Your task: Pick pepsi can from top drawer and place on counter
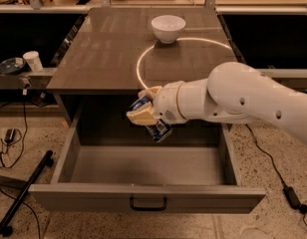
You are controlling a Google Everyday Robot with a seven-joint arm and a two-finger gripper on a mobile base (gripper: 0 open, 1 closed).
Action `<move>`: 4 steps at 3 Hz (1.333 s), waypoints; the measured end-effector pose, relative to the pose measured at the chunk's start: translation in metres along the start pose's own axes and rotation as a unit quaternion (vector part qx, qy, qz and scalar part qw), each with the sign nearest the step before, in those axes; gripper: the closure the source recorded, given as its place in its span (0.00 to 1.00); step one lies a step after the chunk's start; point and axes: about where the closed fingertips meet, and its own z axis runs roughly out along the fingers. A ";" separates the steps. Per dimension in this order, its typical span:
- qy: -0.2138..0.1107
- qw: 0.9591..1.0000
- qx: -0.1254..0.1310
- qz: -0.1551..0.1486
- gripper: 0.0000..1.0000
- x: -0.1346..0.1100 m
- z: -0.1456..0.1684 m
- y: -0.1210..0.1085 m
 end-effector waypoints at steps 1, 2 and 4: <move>-0.007 1.000 0.008 -0.008 1.00 -0.010 -0.009 -0.003; -0.005 1.000 0.008 -0.015 1.00 -0.017 -0.012 -0.005; 0.011 0.999 0.008 -0.039 1.00 -0.046 -0.026 -0.024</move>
Offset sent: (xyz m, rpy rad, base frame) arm 0.0035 -0.0097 0.0222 0.0053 -0.0424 -0.0115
